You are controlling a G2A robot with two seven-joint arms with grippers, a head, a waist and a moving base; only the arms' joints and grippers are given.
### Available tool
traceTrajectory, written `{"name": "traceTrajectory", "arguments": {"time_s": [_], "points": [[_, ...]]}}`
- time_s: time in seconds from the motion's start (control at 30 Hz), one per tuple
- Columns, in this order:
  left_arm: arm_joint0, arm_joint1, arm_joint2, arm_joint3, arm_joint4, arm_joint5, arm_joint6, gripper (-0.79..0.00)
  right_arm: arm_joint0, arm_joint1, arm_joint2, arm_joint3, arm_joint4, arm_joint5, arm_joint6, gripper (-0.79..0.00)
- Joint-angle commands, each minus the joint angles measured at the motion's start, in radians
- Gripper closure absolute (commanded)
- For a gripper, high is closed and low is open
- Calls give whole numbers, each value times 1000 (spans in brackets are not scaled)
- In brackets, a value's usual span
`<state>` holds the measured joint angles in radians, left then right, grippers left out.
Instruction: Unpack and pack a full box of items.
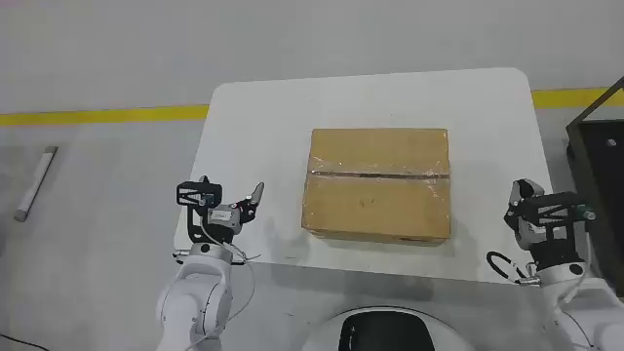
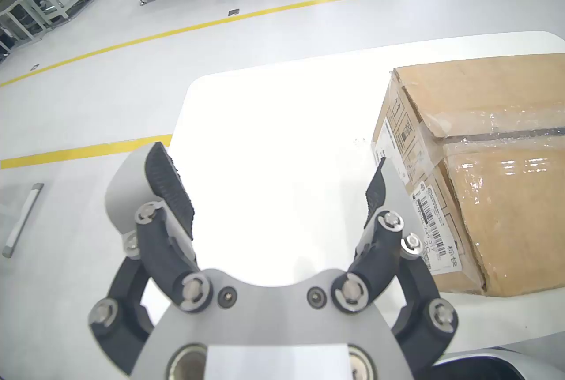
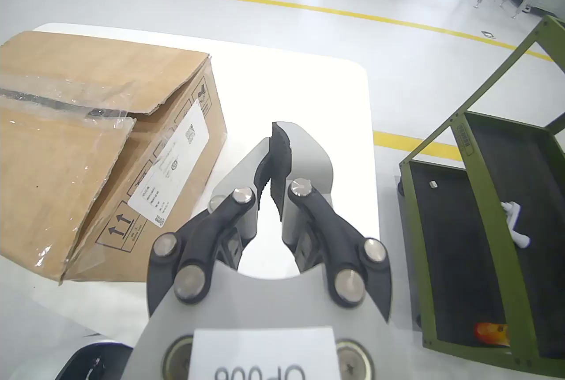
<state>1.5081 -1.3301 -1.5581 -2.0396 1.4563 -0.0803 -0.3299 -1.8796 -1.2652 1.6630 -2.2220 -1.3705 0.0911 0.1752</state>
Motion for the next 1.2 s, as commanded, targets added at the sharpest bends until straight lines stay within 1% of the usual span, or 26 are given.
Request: {"name": "traceTrajectory", "arguments": {"time_s": [0.0, 0.07, 0.23, 0.47, 0.57, 0.73, 1.17], "points": [[0, 0, 0, 0, 0, 0, 0, -785, 6, 0, -8, 12, -5, -13, -10, 0], [0, 0, 0, 0, 0, 0, 0, -785, 14, -2, -18, 29, 16, -20, -18, 0], [0, 0, 0, 0, 0, 0, 0, -785, 33, -2, -26, 65, 4, -45, -24, 0], [0, 0, 0, 0, 0, 0, 0, -785, 99, -1, -79, 137, 29, -151, -35, 0], [0, 0, 0, 0, 0, 0, 0, -785, 122, -1, -100, 164, 16, -169, -40, 0], [0, 0, 0, 0, 0, 0, 0, -785, 168, -3, -143, 229, 53, -215, -47, 0], [0, 0, 0, 0, 0, 0, 0, -785, 249, -4, -183, 329, 85, -264, -89, 0]]}}
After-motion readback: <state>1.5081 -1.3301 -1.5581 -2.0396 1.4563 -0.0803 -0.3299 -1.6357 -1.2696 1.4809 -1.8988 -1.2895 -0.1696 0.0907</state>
